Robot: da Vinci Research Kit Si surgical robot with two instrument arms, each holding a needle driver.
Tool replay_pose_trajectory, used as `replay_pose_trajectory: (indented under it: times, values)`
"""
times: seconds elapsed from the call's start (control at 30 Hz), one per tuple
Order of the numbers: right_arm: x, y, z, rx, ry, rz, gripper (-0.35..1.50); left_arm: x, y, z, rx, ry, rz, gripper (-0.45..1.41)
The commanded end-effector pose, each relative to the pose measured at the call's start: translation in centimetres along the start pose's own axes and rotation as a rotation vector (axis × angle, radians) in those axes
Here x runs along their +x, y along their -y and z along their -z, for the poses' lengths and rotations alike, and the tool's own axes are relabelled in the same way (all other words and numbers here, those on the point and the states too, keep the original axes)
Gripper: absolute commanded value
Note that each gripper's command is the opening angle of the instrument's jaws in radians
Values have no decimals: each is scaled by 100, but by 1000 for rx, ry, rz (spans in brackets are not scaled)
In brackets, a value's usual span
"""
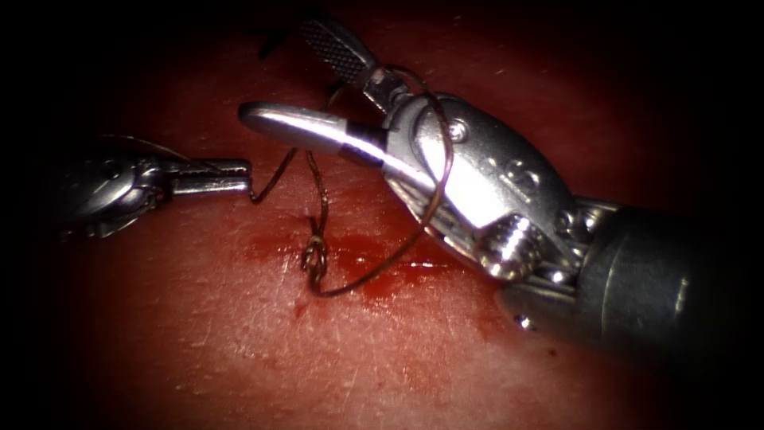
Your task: Wound Closure
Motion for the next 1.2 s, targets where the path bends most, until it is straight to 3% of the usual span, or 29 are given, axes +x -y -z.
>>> replay_pose_trajectory:
  times: [0.03,0.27,0.4,0.73,0.9,1.1,1.13,1.17,1.2]
  values:
    - [-3,-2,-6,-12,42,-13,84,2,6,-5,3,3,-1,-45]
    - [-26,5,-1,-83,345,-152,64,-23,56,3,5,9,12,-45]
    - [-39,3,-2,-149,477,-231,64,-33,69,3,4,10,-9,-45]
    - [-59,-9,-3,-380,596,-397,71,-46,66,3,3,6,-32,-45]
    - [-86,-12,-14,-464,683,-435,74,-47,60,5,2,6,-37,-45]
    - [-129,-22,-20,-468,727,-450,73,-47,58,9,-3,-4,-36,-45]
    - [-132,-23,-19,-469,726,-447,66,-47,57,11,-5,-5,-36,-45]
    - [-134,-23,-18,-468,726,-445,47,-47,56,12,-4,-5,-36,-45]
    - [-133,-24,-16,-467,726,-445,2,-47,55,14,-8,-7,-35,-45]
